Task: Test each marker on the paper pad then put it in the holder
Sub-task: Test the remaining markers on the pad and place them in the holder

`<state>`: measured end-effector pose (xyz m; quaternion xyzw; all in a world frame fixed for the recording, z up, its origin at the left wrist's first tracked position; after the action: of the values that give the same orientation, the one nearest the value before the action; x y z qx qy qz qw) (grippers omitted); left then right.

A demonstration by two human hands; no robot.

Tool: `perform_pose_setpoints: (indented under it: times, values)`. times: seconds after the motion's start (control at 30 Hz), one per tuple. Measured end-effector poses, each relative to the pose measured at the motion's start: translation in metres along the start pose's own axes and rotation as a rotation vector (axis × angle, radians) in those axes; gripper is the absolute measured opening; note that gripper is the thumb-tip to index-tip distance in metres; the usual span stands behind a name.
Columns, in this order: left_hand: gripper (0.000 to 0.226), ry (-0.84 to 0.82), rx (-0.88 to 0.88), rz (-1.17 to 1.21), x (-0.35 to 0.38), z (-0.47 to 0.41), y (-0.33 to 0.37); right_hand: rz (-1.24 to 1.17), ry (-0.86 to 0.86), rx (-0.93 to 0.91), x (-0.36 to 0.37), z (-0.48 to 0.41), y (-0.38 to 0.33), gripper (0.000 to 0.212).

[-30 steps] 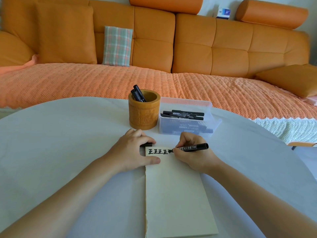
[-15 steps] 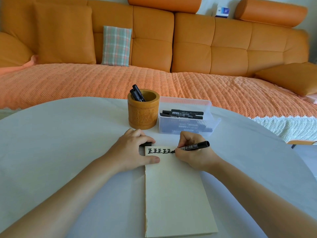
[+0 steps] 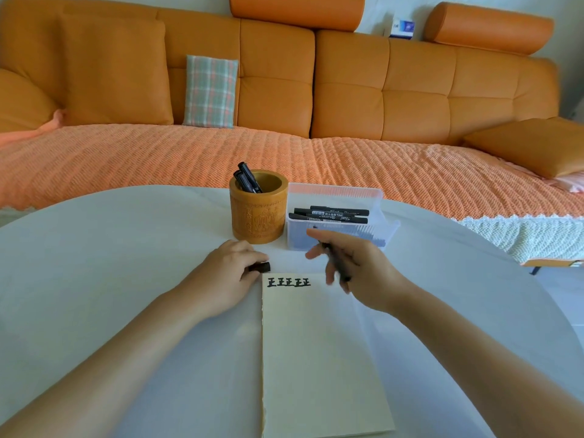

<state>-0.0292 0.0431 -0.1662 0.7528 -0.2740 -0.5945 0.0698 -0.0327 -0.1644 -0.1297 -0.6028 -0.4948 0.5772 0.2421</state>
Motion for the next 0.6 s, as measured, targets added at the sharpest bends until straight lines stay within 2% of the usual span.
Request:
perform_pose_setpoints:
  times: [0.17, 0.33, 0.4, 0.47, 0.6]
  values:
    - [0.02, 0.144, 0.016, -0.044, -0.017, 0.002, 0.002, -0.106, -0.064, 0.037, 0.004, -0.002, -0.016, 0.047]
    - [0.029, 0.256, -0.044, 0.14, -0.036, 0.0, 0.004, 0.091, -0.091, -0.035, 0.004, -0.002, -0.023, 0.034]
    - [0.023, 0.265, -0.066, 0.174, -0.039, -0.002, 0.005, 0.081, -0.107, -0.002, 0.007, 0.0, -0.022, 0.035]
    - [0.018, 0.271, -0.053, 0.181, -0.042, -0.002, 0.009, 0.088, -0.038, 0.019, 0.005, -0.002, -0.019, 0.036]
    - [0.019, 0.262, -0.016, 0.188, -0.043, -0.002, 0.015, 0.299, 0.113, -0.024, -0.002, -0.005, -0.015, 0.014]
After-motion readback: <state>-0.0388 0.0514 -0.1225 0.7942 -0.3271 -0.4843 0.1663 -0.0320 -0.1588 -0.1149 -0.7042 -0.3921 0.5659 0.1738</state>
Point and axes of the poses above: each hand's wrist, its own z-axis away from the middle knuckle, its own x-axis out of the palm, y = z × x, the point moved 7 cm from there along -z, towards the middle knuckle, and after that the axes turned 8 degrees about y, right-handed, at the moved point
